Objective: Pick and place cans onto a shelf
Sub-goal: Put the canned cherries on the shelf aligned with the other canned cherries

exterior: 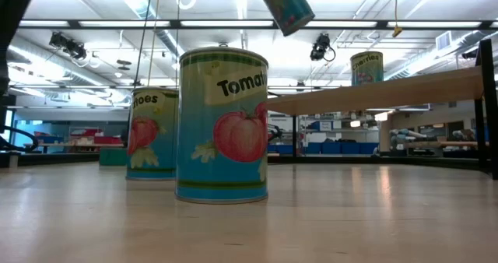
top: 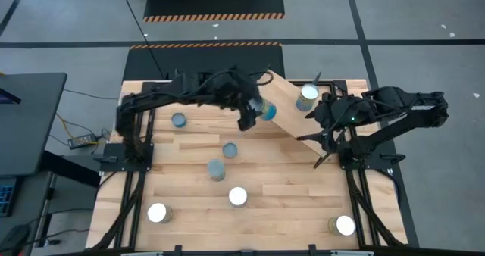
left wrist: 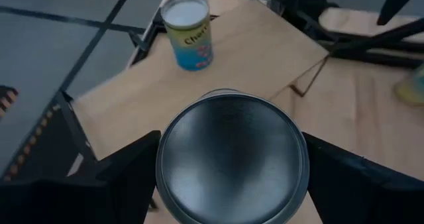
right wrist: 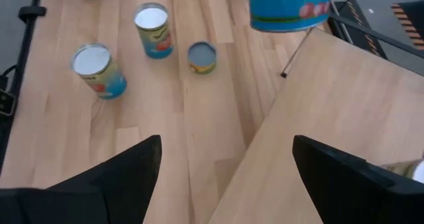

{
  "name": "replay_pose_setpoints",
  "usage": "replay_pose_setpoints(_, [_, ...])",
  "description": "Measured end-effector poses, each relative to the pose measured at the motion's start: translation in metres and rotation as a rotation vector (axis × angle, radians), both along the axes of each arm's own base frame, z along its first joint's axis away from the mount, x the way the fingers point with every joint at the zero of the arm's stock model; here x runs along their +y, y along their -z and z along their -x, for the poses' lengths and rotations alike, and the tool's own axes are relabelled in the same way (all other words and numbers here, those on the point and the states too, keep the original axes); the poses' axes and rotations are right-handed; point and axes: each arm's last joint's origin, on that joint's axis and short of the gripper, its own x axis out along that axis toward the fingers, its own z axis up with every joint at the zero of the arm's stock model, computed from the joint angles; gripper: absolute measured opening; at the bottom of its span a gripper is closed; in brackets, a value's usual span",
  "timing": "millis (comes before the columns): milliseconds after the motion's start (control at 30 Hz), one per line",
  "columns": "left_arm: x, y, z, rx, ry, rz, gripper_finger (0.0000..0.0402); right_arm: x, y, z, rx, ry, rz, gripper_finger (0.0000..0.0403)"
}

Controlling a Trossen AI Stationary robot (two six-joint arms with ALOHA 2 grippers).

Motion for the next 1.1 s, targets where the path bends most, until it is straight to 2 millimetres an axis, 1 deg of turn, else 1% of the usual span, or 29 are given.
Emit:
replay_pose_setpoints(100, [0.016,0.007,-0.010,0.070,0.019,-0.012,0.0326,-0.002,0.002,-0.004,0.011,0.018,0.002,0.0348])
replay_pose_setpoints(233, [0.039,0.032,-0.021,0.196,0.062,-0.014,0.0327,-0.004,0.004,-0.010,0.029,0.032,0.005,0.0348])
replay_pose_setpoints(300, [0.053,0.040,-0.022,0.227,0.054,-0.019,0.0327,-0.004,0.006,-0.014,0.036,0.042,0.002,0.0348])
replay_pose_setpoints(400, [0.076,0.045,-0.020,0.234,0.030,0.002,0.0327,-0.004,0.008,-0.018,0.046,0.050,0.000,0.0348])
replay_pose_setpoints(533, [0.096,0.045,-0.014,0.205,0.032,0.055,0.0327,-0.004,0.010,-0.024,0.050,0.050,0.000,0.0348])
replay_pose_setpoints(633, [0.103,0.048,-0.014,0.184,0.038,0.070,0.0327,-0.003,0.011,-0.029,0.038,0.065,-0.015,0.0348])
replay_pose_setpoints(767, [0.104,0.060,-0.022,0.165,0.078,0.102,0.0327,-0.002,0.012,-0.037,0.024,0.076,-0.028,0.0348])
replay_pose_setpoints(867, [0.099,0.064,-0.030,0.129,0.099,0.089,0.0327,-0.002,0.014,-0.040,0.033,0.073,-0.024,0.0348])
replay_pose_setpoints(1000, [0.093,0.065,-0.036,0.103,0.110,0.070,0.0327,-0.001,0.015,-0.041,0.038,0.069,-0.027,0.0348])
replay_pose_setpoints(1100, [0.091,0.069,-0.036,0.119,0.090,0.068,0.0327,-0.001,0.015,-0.042,0.040,0.073,-0.033,0.0348])
